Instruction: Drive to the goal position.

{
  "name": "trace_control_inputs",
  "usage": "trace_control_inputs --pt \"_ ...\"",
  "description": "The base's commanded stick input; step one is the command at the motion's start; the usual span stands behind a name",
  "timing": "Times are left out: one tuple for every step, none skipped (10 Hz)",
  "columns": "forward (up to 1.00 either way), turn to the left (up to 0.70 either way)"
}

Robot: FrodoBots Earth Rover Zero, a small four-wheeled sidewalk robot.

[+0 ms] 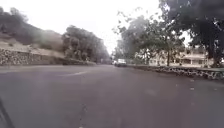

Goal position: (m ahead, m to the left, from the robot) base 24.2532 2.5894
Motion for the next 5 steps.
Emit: trace_control_inputs --pt "0.98 0.00" --pt "0.98 0.00" --pt "0.98 0.00" --pt "0.98 0.00" --pt "0.98 0.00"
